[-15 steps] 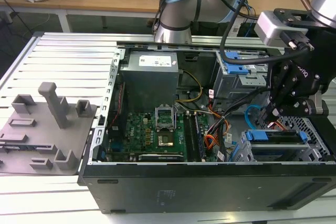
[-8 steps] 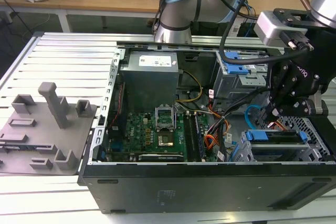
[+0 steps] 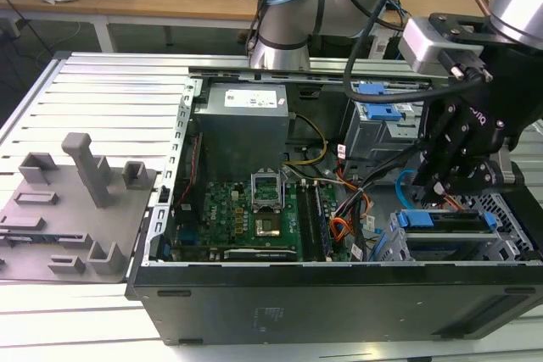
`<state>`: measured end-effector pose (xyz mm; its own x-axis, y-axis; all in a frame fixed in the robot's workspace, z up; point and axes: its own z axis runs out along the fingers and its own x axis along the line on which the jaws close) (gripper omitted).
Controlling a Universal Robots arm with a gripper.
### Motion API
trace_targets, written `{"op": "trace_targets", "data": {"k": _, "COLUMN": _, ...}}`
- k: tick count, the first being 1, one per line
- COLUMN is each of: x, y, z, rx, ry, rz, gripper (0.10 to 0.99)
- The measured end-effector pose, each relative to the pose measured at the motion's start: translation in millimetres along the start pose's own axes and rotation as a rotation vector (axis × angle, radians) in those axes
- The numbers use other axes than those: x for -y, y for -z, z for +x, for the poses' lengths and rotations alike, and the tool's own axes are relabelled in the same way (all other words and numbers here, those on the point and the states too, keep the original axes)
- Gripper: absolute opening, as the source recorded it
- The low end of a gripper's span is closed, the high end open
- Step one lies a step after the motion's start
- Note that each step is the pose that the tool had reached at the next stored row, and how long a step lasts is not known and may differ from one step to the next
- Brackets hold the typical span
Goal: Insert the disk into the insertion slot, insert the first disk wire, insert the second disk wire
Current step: 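Insert the second disk wire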
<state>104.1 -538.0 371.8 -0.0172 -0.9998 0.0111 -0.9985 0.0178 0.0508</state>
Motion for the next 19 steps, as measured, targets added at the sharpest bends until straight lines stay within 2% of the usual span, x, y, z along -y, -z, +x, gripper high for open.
{"op": "trace_targets", "data": {"k": 5, "x": -0.2, "y": 0.0, "z": -6.2, "rx": 0.0002, "ry": 0.000, "rz": 0.000, "gripper": 0.302}}
{"op": "trace_targets", "data": {"k": 12, "x": -0.5, "y": 0.2, "z": -23.6, "rx": 0.0001, "ry": 0.000, "rz": 0.000, "gripper": 0.302}}
{"op": "trace_targets", "data": {"k": 19, "x": -0.7, "y": 0.3, "z": -35.0, "rx": 0.0002, "ry": 0.000, "rz": 0.000, "gripper": 0.302}}
